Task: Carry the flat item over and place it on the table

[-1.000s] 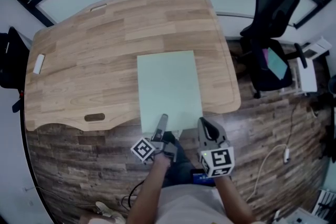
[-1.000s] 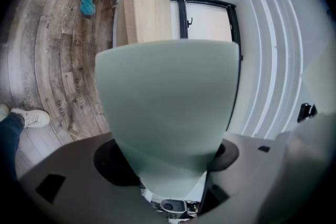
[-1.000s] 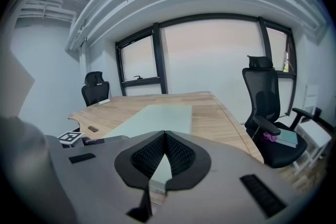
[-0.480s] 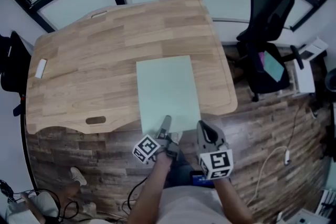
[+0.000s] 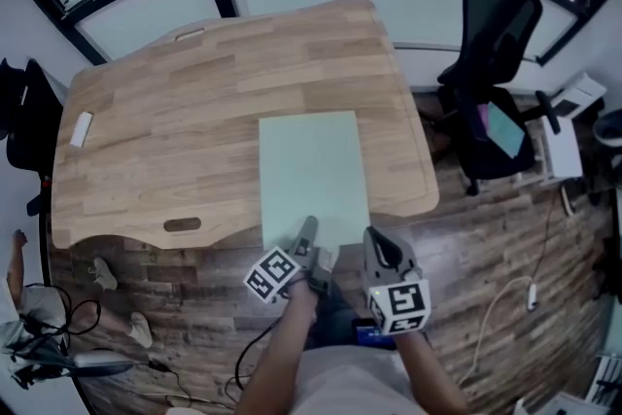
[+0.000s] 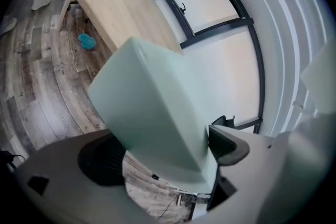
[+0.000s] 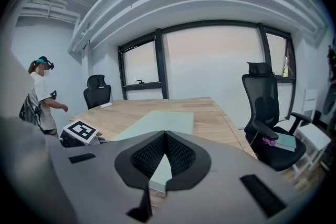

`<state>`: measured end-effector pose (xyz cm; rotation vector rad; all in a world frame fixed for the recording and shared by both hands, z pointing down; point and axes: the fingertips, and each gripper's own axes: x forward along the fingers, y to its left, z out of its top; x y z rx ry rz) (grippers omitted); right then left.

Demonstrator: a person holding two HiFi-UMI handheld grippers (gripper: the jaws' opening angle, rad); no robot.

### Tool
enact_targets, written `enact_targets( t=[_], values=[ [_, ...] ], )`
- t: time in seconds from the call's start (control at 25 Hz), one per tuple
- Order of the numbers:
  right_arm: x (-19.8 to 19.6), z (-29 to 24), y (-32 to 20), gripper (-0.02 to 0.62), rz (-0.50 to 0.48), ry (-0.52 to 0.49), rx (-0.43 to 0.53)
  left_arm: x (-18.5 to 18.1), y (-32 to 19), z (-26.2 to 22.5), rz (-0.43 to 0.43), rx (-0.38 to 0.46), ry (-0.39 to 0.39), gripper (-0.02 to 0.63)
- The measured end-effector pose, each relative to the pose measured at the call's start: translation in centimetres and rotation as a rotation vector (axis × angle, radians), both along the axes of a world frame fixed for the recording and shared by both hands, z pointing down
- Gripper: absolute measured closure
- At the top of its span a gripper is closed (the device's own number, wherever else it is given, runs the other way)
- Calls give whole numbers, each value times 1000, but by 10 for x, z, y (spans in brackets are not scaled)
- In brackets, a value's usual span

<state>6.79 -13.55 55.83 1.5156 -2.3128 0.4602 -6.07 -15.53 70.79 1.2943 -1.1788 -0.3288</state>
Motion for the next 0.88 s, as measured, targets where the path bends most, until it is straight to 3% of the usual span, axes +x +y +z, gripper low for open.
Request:
enact_targets(
  t=[0.28,0.48,0.88],
  values=[
    [-3,-6,5,600,-6,2,12,4,10,-1,15,-15,85,133],
    [-8,-6,11,600,-9,-1,16,4,23,-2,29,-12,104,133],
    [-19,-13,21,600,-17,-2,18,-14,35,-12,65,6,-2,133]
  ],
)
